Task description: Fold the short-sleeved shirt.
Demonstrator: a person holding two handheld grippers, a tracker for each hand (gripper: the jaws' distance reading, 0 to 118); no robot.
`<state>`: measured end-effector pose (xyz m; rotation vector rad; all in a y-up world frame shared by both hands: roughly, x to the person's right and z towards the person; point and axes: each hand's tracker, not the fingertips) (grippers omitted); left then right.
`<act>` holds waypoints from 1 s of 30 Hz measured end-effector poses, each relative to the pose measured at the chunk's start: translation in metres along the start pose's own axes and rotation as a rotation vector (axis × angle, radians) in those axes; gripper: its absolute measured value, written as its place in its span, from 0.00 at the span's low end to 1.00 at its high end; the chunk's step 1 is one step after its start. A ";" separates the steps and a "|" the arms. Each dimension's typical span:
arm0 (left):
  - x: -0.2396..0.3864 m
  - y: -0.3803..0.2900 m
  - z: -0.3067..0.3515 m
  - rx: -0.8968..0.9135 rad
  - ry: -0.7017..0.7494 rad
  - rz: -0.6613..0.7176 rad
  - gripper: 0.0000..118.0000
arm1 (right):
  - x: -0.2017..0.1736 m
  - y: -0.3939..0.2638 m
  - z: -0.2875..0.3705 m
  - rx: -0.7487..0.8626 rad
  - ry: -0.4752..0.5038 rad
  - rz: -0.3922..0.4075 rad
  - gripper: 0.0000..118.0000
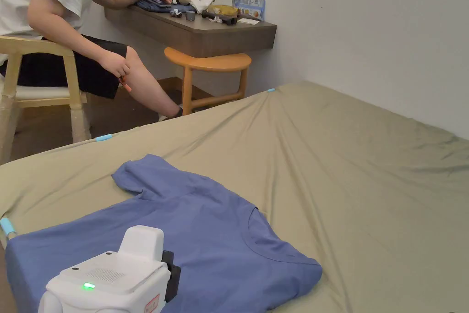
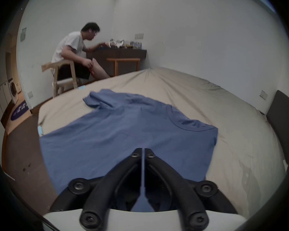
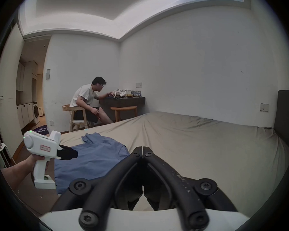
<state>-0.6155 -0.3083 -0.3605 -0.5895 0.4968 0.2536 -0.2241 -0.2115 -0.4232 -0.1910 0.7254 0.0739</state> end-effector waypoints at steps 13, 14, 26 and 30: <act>0.010 -0.001 -0.123 -0.243 -0.014 -0.049 0.97 | 0.002 -0.035 -0.034 -0.143 0.012 0.000 0.01; 0.010 -0.005 -0.130 -0.278 -0.008 -0.050 1.00 | 0.003 -0.035 -0.034 -0.147 0.012 -0.001 0.01; 0.030 0.000 -0.108 -0.235 0.080 -0.112 0.02 | 0.009 -0.044 -0.023 -0.176 -0.009 -0.024 0.01; 0.016 0.016 -0.091 -0.200 0.039 0.100 0.02 | 0.018 -0.043 -0.009 -0.179 -0.034 -0.033 0.01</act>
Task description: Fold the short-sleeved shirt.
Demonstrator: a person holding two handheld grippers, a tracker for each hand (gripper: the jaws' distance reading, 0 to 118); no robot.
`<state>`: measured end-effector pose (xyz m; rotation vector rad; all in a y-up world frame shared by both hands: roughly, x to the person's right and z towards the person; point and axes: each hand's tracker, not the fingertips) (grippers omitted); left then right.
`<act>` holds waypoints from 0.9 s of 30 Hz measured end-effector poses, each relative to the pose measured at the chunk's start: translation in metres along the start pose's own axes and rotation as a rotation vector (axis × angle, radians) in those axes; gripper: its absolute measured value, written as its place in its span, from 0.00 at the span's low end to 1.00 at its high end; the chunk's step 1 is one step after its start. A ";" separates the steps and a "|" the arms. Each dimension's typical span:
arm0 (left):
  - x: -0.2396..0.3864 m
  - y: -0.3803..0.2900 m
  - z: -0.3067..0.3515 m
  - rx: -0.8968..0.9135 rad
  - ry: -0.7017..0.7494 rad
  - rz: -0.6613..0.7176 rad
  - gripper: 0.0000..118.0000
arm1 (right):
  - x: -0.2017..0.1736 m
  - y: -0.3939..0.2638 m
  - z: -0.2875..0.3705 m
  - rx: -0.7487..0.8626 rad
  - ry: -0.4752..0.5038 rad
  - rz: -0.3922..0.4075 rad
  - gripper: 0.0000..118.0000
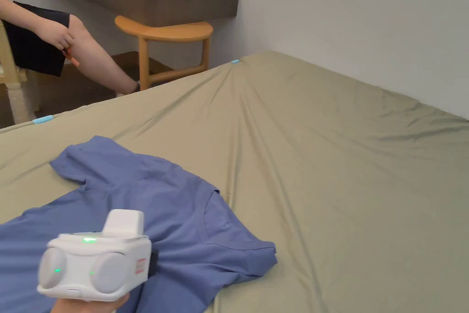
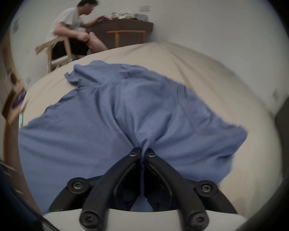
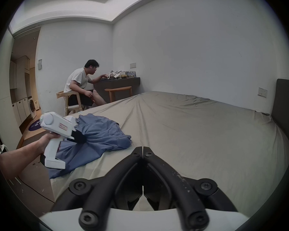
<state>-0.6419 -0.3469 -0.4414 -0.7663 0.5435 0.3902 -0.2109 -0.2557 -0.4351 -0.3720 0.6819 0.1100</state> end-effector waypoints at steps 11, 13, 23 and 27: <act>0.028 0.011 0.055 0.100 -0.198 0.221 0.02 | 0.036 -0.010 0.062 0.022 -0.129 -0.092 0.01; 0.052 0.012 0.062 0.093 -0.289 0.229 0.02 | 0.043 -0.014 0.078 0.019 -0.165 -0.100 0.01; 0.222 -0.002 0.089 0.079 -0.579 0.113 0.02 | 0.092 -0.029 0.186 0.075 -0.414 -0.161 0.01; 0.313 -0.032 0.124 0.060 -0.768 -0.016 0.02 | 0.109 -0.037 0.240 0.116 -0.541 -0.202 0.01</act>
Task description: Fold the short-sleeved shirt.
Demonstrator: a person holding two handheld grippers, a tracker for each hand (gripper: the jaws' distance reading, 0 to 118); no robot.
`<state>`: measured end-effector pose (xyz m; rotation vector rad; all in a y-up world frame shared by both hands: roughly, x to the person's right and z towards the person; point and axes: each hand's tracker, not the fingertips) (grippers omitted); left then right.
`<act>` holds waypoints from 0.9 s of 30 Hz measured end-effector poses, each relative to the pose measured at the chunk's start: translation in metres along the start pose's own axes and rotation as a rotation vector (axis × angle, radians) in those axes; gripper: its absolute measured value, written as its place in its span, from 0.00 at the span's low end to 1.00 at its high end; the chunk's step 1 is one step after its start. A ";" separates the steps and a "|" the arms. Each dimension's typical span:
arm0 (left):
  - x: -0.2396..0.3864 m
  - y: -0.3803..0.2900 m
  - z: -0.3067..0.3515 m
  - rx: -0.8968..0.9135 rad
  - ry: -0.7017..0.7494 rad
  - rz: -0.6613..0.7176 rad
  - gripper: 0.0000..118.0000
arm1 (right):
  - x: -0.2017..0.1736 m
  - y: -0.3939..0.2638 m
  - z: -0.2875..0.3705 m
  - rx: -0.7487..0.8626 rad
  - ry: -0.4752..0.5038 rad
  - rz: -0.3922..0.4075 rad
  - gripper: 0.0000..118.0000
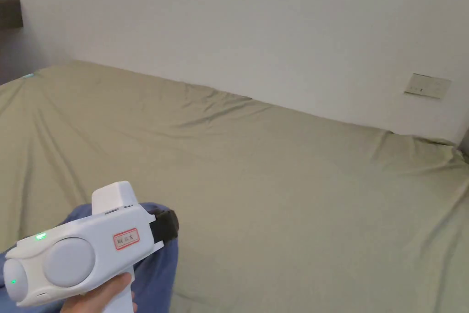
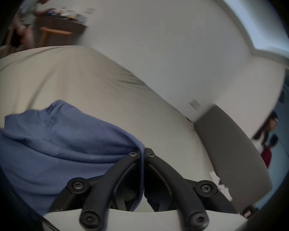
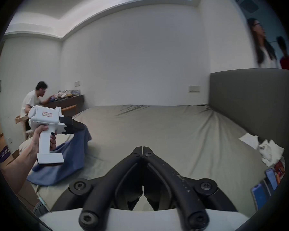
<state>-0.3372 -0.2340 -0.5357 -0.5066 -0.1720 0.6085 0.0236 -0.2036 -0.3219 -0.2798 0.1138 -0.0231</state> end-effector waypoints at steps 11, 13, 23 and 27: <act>0.209 -0.170 0.010 -0.390 -0.550 -0.358 0.02 | 0.068 -0.003 0.083 0.071 -0.199 -0.069 0.01; 0.224 -0.201 0.032 -0.453 -0.622 -0.425 0.02 | 0.075 -0.006 0.091 0.074 -0.212 -0.079 0.01; 0.196 -0.311 0.017 -0.687 -0.418 -0.638 0.02 | 0.087 -0.035 0.095 0.024 -0.209 -0.160 0.01; 0.178 -0.317 -0.004 -0.712 -0.341 -0.590 0.29 | 0.087 -0.041 0.092 -0.008 -0.203 -0.158 0.01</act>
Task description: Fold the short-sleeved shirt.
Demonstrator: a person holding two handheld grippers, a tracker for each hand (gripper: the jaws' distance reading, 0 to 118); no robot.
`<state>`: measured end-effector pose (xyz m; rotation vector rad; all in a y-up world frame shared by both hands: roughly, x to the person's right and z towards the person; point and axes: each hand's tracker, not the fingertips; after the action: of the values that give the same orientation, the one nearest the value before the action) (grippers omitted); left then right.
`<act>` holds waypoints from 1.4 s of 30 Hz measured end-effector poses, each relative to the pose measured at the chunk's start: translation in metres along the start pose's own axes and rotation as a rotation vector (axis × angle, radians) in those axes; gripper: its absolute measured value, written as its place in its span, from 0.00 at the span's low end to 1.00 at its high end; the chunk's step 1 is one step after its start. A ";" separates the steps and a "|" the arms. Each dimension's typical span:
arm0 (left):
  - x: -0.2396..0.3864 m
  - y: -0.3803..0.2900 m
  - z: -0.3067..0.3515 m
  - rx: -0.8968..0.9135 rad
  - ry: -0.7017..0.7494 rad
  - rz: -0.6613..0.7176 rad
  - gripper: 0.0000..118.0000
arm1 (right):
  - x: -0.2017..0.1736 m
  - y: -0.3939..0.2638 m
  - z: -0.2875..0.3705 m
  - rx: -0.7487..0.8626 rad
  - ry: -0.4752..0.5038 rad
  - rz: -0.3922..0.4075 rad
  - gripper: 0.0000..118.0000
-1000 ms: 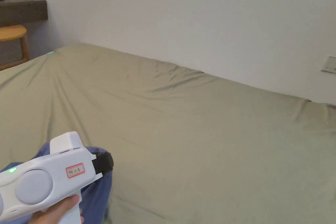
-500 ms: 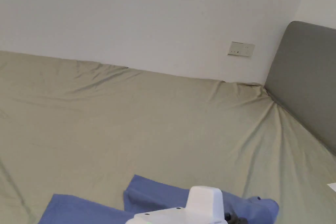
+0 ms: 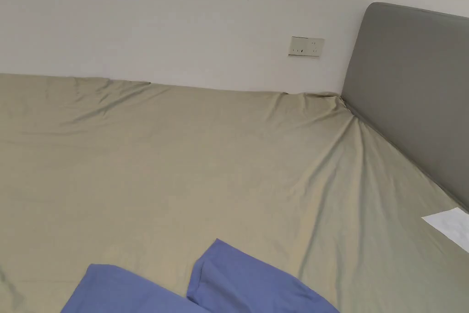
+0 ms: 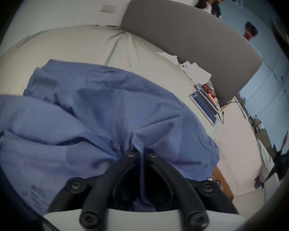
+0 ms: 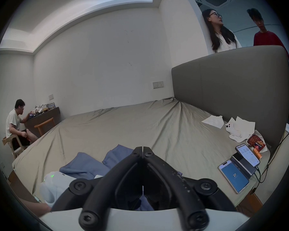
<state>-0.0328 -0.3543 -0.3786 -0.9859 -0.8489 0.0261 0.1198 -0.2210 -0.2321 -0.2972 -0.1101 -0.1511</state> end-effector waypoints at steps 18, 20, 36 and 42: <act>-0.073 -0.074 0.241 0.426 0.672 0.145 0.00 | -0.038 0.003 -0.009 0.013 0.115 0.056 0.01; -0.078 -0.095 0.253 0.419 0.682 0.218 0.00 | -0.043 -0.004 -0.010 -0.017 0.138 0.066 0.01; -0.189 0.005 0.219 0.472 0.445 0.308 1.00 | -0.051 -0.003 -0.043 -0.071 0.150 0.067 0.01; -0.249 0.070 0.157 0.371 0.491 0.216 0.92 | -0.038 -0.006 -0.071 -0.128 0.084 0.069 0.01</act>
<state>-0.2804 -0.2953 -0.5426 -0.6851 -0.2693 0.1168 0.0873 -0.2430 -0.3029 -0.4212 -0.0066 -0.1019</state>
